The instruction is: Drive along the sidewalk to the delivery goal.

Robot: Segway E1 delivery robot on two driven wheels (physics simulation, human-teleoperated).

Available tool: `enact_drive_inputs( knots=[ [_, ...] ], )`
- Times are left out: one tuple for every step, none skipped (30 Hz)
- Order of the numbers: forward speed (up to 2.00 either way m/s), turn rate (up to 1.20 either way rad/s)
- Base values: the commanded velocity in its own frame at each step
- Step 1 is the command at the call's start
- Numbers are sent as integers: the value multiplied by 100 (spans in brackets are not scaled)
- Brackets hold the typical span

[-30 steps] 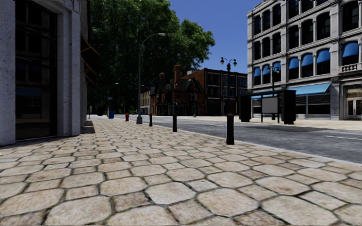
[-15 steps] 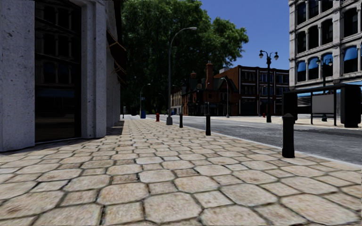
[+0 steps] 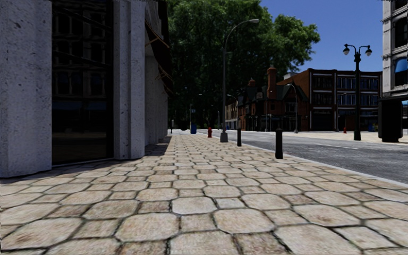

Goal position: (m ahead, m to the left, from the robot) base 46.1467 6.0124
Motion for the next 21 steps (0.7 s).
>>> enact_drive_inputs(
  knots=[
    [200,46],
    [200,46],
    [200,46],
    [200,46],
    [200,46],
    [200,37],
    [200,37],
    [200,0],
    [200,0],
    [200,0],
    [200,0],
    [200,0],
    [200,0],
    [200,0],
    [200,0],
    [200,0],
    [200,0],
    [200,0],
    [200,0],
    [200,0],
    [200,0]
  ],
)
